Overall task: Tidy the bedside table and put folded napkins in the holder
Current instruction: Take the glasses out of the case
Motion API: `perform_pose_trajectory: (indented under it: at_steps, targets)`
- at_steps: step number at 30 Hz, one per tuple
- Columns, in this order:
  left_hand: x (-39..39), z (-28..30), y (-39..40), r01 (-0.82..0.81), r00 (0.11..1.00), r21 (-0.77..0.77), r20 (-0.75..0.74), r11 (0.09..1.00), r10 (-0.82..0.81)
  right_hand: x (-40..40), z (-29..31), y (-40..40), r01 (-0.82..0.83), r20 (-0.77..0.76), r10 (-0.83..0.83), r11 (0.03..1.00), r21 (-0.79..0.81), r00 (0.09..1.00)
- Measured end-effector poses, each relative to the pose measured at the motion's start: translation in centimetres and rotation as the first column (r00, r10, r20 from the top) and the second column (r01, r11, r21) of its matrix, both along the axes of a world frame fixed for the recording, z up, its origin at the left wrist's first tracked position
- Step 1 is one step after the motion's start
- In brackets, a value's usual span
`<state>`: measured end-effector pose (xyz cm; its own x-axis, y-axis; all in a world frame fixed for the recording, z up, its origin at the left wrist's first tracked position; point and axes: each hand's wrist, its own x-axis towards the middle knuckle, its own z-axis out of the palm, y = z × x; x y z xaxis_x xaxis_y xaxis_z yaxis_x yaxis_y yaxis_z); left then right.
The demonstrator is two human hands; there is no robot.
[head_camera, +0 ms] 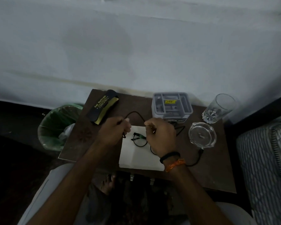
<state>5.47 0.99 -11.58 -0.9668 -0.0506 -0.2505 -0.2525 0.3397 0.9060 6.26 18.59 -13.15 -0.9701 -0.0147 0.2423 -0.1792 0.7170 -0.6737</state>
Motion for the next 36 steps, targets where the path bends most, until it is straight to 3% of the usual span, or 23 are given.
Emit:
perform_pose_trajectory:
  at_steps: [5, 8, 11, 14, 17, 25, 31, 36]
  targets:
    - [-0.4, -1.7, -1.0, 0.120, 0.991, -0.220, 0.091, 0.968, -0.102, 0.0, 0.6, 1.1, -0.165, 0.225, 0.118, 0.966, 0.201, 0.967]
    - [-0.5, -1.4, -0.9, 0.123, 0.991, -0.385, -0.001, 0.915, -0.134, 0.4, 0.7, 1.1, -0.213, 0.291, 0.124, 0.931, 0.297, 0.949]
    - [-0.9, -1.2, -2.3, -0.025, 0.986, -0.515, -0.154, 0.857, -0.064, 0.4, 0.4, 0.5, -0.235, 0.305, 0.114, 0.888, 0.396, 0.945]
    - [-1.3, -0.9, -4.6, -0.201, 0.949, -0.666, -0.314, 0.718, -0.025, 0.3, 0.1, 0.1, -0.234, 0.308, 0.092, 0.854, 0.465, 0.947]
    - [-1.7, -1.4, -6.2, -0.098, 0.972, -0.789, -0.206, 0.606, -0.111, 0.2, 0.3, -0.4, -0.236, 0.325, 0.082, 0.852, 0.467, 0.942]
    - [-3.9, -2.6, -8.7, 0.200, 0.972, -0.683, 0.050, 0.703, -0.229, 0.2, 0.0, -0.7, -0.260, 0.385, 0.060, 0.832, 0.491, 0.921]
    - [-5.0, -2.4, -10.0, 0.160, 0.975, -0.692, -0.001, 0.704, -0.223, 0.2, -0.1, -1.4, -0.250, 0.347, 0.077, 0.836, 0.488, 0.935]
    - [-5.3, -1.7, -9.5, 0.079, 0.976, -0.659, -0.100, 0.748, -0.192, -0.2, 1.3, -1.6, -0.181, 0.308, 0.101, 0.953, 0.244, 0.946]
